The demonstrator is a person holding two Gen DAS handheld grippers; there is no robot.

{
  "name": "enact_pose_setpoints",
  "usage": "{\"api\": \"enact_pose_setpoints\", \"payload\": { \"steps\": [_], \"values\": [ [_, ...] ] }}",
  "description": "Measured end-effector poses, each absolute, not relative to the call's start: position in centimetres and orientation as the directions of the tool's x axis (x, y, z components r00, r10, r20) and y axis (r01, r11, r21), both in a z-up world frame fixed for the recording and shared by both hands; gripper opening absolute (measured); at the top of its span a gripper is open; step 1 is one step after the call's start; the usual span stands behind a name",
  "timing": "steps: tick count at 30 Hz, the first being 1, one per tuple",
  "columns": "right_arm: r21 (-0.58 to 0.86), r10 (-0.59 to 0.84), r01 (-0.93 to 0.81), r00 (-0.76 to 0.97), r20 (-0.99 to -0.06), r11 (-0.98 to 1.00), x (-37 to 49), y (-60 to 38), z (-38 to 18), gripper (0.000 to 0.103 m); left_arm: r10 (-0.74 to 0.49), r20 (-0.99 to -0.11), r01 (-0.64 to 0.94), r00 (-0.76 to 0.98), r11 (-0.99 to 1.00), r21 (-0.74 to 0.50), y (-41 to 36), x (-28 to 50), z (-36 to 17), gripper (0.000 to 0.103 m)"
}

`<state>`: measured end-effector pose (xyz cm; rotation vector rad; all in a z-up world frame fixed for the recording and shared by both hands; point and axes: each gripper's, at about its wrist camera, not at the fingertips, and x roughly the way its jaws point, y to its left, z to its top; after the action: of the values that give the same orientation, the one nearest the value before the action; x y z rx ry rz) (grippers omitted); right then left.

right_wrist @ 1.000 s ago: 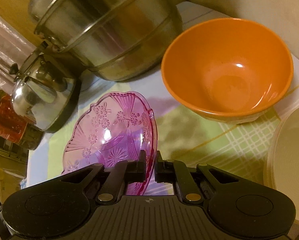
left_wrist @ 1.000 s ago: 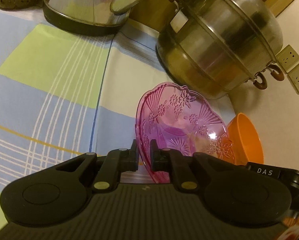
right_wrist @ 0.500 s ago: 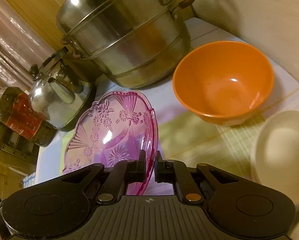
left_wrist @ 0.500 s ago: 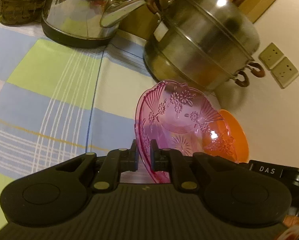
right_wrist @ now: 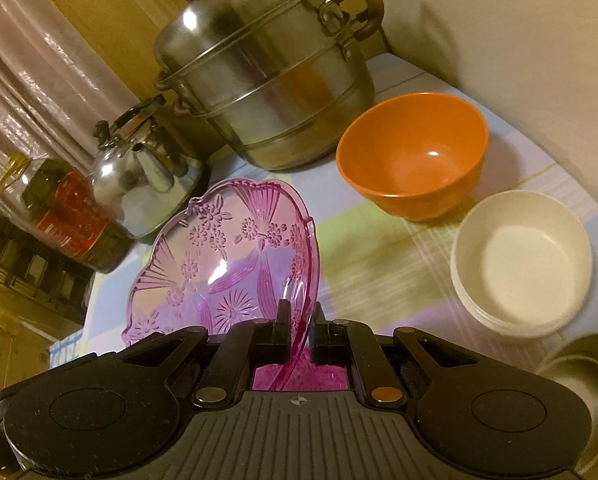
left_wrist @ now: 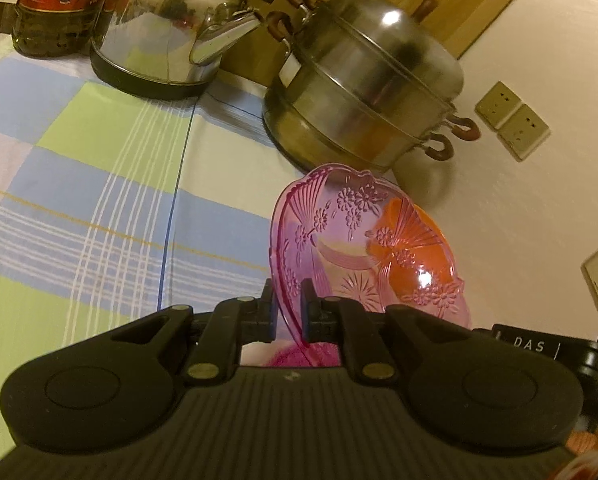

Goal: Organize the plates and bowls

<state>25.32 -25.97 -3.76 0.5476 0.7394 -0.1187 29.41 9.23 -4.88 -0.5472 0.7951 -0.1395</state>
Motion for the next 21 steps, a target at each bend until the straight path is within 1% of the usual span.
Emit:
{"api": "enact_pose_setpoints", "payload": {
  "steps": [7,21],
  "values": [
    [0.427,0.088,0.274,0.748,-0.658,0.862,21.6,-25.0,-3.4,0.008,-0.334,-0.640,-0.059,0.692,0.857,-0.511,8.9,25.6,-4.4,0.010],
    [0.467,0.098,0.320,0.732,-0.674,0.825,12.9,-24.5,-4.5,0.008,-0.339,-0.648,-0.033,0.682,0.871,-0.490,6.5,17.8,-3.9,0.009]
  ]
}}
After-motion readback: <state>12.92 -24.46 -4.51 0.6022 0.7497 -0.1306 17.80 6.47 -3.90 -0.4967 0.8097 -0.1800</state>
